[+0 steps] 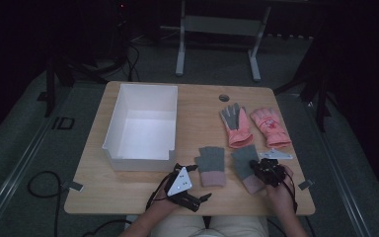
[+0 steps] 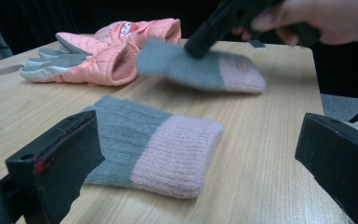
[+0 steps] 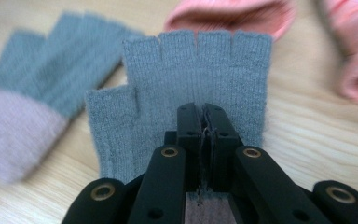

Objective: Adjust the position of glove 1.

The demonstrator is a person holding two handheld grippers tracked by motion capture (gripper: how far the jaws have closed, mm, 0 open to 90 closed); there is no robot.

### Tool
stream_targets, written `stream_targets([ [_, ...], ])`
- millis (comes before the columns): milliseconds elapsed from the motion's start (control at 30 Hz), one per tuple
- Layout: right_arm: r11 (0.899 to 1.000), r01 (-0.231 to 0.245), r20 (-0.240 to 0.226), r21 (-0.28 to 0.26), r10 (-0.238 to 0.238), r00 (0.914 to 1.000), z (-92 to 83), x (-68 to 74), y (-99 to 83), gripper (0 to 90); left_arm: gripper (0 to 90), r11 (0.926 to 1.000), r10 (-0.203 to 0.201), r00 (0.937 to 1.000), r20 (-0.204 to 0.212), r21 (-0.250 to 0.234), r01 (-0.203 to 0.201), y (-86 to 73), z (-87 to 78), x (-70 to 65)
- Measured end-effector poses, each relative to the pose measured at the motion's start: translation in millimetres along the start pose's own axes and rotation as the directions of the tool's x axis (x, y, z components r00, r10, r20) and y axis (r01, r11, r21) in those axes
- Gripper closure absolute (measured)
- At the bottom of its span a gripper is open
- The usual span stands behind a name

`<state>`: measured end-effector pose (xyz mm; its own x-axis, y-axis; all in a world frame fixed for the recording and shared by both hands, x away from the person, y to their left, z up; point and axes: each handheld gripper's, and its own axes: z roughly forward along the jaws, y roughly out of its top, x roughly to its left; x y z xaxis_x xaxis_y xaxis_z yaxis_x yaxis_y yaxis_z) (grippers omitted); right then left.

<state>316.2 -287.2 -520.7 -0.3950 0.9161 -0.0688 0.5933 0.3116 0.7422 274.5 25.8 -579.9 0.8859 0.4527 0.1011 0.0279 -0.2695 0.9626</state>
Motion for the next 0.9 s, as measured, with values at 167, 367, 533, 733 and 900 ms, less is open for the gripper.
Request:
stream_targets([
  [167,0.992,-0.115,0.067,-0.049,0.118,0.9908,-21.9,0.6,5.5,86.4,0.0,1.0,0.003,1.0,-0.001,0.0,-0.003,0.0,0.0,-0.3],
  [367,0.971,-0.222,0.118,-0.085,0.231,0.9657,-27.9,3.0,2.1,86.4,0.0,1.0,0.007,1.0,-0.003,-0.001,-0.007,0.0,0.0,-0.8],
  [533,0.958,-0.28,0.148,-0.069,0.287,0.9465,-12.5,0.1,-6.1,86.4,0.0,1.0,0.009,1.0,-0.004,-0.003,-0.009,0.0,0.0,-0.9],
  [733,0.954,-0.297,0.188,-0.039,0.299,0.9355,8.2,-3.6,-15.3,86.3,0.0,0.9999,0.01,1.0,-0.001,-0.005,-0.01,-0.1,0.0,-0.7],
  [900,0.948,-0.316,0.211,-0.024,0.314,0.9258,22.8,-8.0,-20.5,86.2,0.0,0.9999,0.011,0.9999,0.0,-0.006,-0.011,-0.2,-0.1,-0.7],
])
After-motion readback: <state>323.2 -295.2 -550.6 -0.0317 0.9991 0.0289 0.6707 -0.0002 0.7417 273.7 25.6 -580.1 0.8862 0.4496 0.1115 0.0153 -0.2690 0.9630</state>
